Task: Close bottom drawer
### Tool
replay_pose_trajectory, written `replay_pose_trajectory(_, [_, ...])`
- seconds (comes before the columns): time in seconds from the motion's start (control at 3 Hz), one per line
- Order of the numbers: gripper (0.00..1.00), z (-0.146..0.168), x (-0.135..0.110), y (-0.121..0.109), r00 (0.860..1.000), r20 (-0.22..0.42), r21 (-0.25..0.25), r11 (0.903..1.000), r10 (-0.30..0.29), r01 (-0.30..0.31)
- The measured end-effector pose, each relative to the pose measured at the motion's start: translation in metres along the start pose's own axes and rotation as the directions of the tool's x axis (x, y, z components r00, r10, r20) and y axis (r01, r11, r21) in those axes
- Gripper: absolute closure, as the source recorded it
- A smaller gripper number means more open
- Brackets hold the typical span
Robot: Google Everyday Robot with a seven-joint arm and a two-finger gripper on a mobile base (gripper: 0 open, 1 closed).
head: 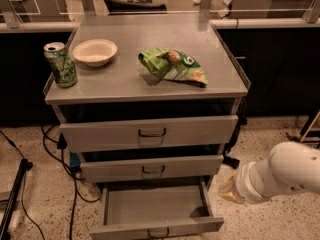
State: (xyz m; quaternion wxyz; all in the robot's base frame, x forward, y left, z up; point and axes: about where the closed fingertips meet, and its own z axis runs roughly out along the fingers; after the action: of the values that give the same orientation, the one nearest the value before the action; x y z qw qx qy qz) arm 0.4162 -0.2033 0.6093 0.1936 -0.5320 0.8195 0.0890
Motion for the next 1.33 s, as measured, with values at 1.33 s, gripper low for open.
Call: replay_pose_trajectory(1.33, [1.0,0.247,0.108,0.008,0.98,-0.016,-0.123,0.9726,0.197,-0.197])
